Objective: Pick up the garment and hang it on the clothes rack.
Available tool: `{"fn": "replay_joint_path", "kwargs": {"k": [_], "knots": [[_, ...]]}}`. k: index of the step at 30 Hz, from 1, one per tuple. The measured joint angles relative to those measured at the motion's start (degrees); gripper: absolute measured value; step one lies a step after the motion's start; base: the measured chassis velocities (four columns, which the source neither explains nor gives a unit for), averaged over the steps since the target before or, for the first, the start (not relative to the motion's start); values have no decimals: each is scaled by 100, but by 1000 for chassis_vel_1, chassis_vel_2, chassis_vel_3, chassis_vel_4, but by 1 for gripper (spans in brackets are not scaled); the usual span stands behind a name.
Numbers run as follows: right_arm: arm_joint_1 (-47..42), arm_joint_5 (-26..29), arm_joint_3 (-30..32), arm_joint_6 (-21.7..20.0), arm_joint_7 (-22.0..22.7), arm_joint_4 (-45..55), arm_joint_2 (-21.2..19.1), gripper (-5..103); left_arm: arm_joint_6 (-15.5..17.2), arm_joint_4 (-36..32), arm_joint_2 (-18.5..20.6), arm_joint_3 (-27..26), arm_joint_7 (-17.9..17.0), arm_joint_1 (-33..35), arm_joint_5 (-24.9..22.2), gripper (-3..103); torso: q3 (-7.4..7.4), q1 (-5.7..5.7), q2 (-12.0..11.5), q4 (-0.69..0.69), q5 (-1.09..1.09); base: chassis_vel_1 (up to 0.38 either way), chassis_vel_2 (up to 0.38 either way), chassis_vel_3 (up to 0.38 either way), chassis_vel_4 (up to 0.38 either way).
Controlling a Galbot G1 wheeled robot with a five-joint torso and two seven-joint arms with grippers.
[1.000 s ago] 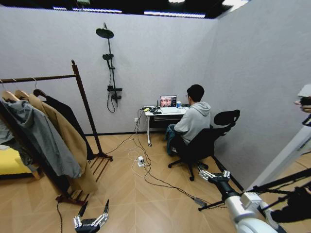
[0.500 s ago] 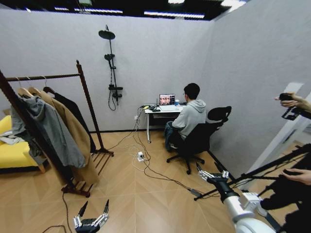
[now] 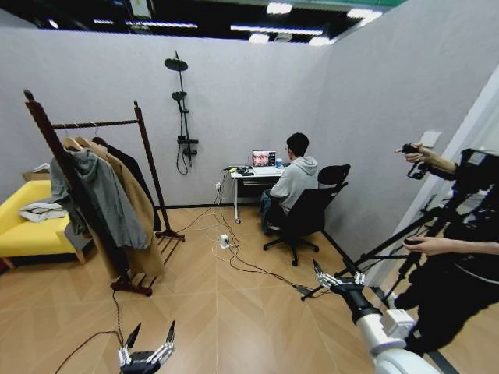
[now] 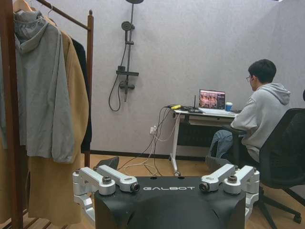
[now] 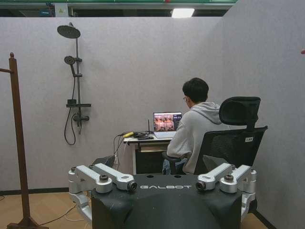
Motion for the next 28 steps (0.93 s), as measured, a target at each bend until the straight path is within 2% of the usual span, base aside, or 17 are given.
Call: {"fn": "replay_joint_path", "kwargs": {"k": [28], "knots": [[-100, -287, 26, 163, 148, -100, 100, 100, 0, 0, 0, 0, 0, 0, 0, 100, 2, 6, -4, 1, 0, -12, 16, 16, -16]]}}
